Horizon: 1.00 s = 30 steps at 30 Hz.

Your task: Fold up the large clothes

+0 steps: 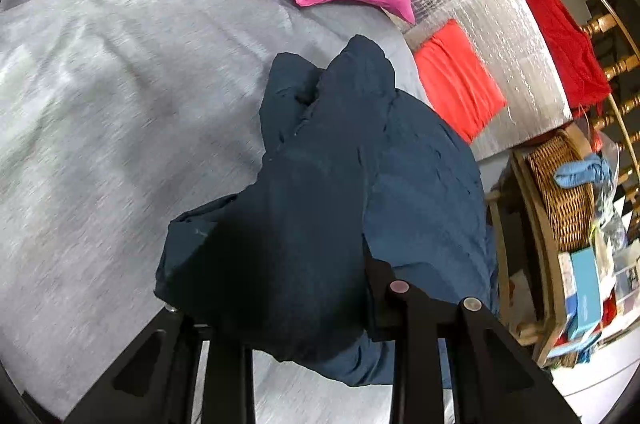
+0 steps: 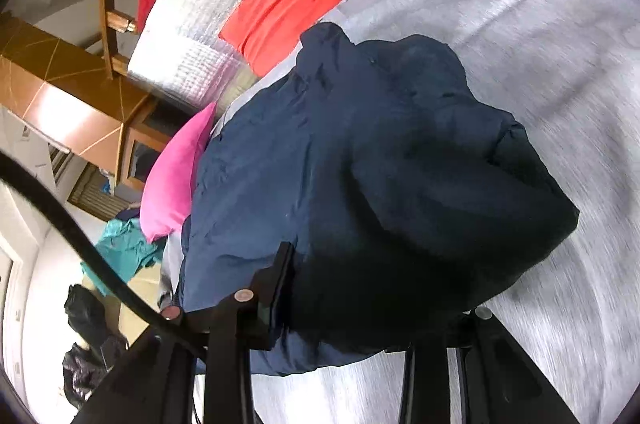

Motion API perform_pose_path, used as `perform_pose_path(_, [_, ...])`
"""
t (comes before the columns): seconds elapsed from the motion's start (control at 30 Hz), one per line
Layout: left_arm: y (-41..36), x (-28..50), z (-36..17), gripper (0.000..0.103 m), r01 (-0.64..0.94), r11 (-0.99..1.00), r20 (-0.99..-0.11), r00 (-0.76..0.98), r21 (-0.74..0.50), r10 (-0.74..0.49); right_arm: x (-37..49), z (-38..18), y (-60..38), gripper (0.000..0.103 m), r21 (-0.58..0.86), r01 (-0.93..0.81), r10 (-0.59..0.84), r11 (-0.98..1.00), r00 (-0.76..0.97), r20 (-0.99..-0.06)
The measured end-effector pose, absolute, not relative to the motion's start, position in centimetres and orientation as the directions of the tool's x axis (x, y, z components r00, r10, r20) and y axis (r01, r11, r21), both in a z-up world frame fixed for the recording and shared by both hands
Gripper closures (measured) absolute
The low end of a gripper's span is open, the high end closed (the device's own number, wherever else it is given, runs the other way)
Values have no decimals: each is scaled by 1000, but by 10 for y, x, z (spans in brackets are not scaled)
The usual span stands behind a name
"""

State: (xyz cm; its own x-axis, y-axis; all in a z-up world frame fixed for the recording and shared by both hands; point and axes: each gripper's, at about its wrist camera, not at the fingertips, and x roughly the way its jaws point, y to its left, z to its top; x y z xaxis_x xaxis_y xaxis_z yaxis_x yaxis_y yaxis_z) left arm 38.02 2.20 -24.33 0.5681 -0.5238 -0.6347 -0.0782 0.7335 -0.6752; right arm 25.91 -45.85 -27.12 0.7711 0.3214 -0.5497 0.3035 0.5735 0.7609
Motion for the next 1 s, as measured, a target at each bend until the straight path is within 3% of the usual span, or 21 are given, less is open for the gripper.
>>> perform_pose_path(0.07, [24,373,-245,71,-61,758,-652,557,-649,-514,252,-275,-454,67,754,304,335,583,755,-564])
perform_pose_path(0.17, [29,377,-253,52,-59,774,-694,489,-631,-528,252,-282,-453,64,752,312,375,581,717,-587])
perform_pose_path(0.23, [41,378,-258,34,-96,757,-707,446,-647,-548,250,-281,-457,50,765,333,417,552,684,-599])
perform_pose_path(0.3, [59,381,-260,33,-127,713,-690,414,-689,-593,239,-275,-462,36,760,352,430,546,661,-615])
perform_pose_path(0.43, [88,381,-251,33,-142,662,-648,429,-736,-629,206,-253,-482,31,791,327,441,517,690,-574])
perform_pose_path(0.53, [98,380,-236,29,-140,706,-665,501,-694,-554,192,-234,-506,21,751,356,308,556,751,-584])
perform_pose_path(0.67, [80,389,-222,28,-63,765,-672,527,-641,-520,231,-239,-517,20,726,399,290,560,727,-623])
perform_pose_path(0.87, [38,411,-246,25,-21,858,-779,430,-514,-456,267,-274,-507,17,658,417,303,626,648,-699])
perform_pose_path(0.93, [40,410,-249,23,-41,848,-771,441,-529,-460,262,-272,-502,33,633,408,278,658,650,-708])
perform_pose_path(1.0, [42,413,-244,24,-46,845,-761,463,-533,-455,260,-260,-496,42,605,381,236,700,676,-698])
